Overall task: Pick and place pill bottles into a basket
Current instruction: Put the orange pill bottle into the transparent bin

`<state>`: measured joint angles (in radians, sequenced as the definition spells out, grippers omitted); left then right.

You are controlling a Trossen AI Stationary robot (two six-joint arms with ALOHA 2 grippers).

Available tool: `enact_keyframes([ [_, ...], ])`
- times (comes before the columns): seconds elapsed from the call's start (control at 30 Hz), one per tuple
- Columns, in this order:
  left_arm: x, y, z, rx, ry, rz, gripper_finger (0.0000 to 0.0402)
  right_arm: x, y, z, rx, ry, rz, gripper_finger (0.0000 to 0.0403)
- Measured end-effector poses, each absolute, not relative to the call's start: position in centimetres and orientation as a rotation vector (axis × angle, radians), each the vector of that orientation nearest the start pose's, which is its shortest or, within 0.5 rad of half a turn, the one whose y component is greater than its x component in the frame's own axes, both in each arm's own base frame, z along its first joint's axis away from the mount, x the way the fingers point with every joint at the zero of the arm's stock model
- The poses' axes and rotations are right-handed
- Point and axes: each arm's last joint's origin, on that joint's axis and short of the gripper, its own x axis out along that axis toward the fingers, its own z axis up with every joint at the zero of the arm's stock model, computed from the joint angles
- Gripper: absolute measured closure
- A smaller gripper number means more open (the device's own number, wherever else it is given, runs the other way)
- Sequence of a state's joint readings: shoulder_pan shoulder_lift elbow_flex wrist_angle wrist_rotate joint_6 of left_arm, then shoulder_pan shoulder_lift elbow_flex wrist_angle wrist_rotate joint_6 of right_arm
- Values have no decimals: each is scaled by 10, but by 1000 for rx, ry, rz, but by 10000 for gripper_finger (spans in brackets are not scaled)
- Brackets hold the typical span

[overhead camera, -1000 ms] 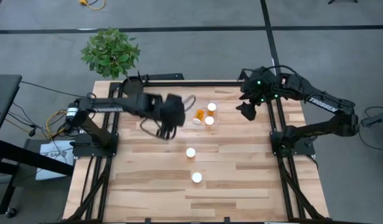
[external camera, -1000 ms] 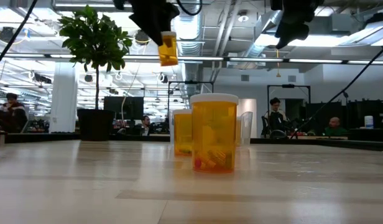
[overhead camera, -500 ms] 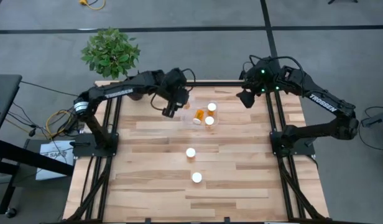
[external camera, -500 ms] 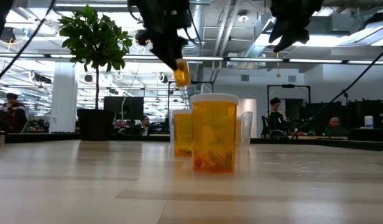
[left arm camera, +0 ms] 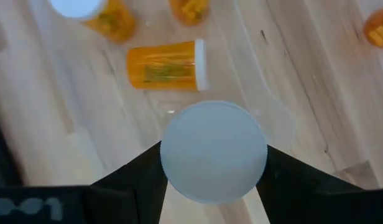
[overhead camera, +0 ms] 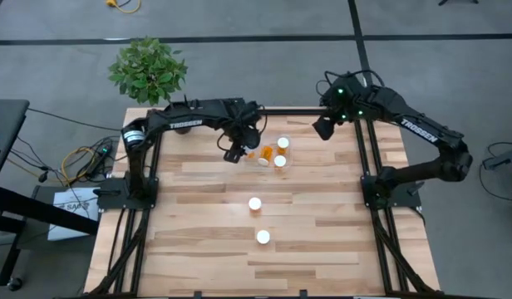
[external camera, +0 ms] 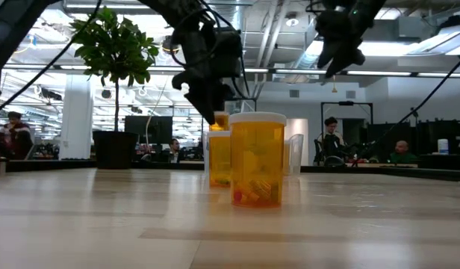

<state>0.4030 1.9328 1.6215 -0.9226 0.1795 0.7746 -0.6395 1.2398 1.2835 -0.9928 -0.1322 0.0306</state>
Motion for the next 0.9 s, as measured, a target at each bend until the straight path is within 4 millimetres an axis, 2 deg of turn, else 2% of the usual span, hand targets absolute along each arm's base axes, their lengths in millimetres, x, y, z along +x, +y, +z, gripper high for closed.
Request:
enact_keyframes([
  [0.1, 372, 147, 234, 324, 1180, -288, 203, 196, -137, 339, 383, 912, -462, 153],
  [0.37, 380, 132, 234, 362, 1132, -334, 203, 210, -138, 329, 368, 961, -422, 153],
  [0.53, 382, 126, 234, 389, 1127, -357, 203, 210, -138, 329, 363, 951, -423, 153],
  [0.9, 381, 127, 234, 419, 1148, -353, 202, 210, -138, 329, 364, 951, -425, 153],
])
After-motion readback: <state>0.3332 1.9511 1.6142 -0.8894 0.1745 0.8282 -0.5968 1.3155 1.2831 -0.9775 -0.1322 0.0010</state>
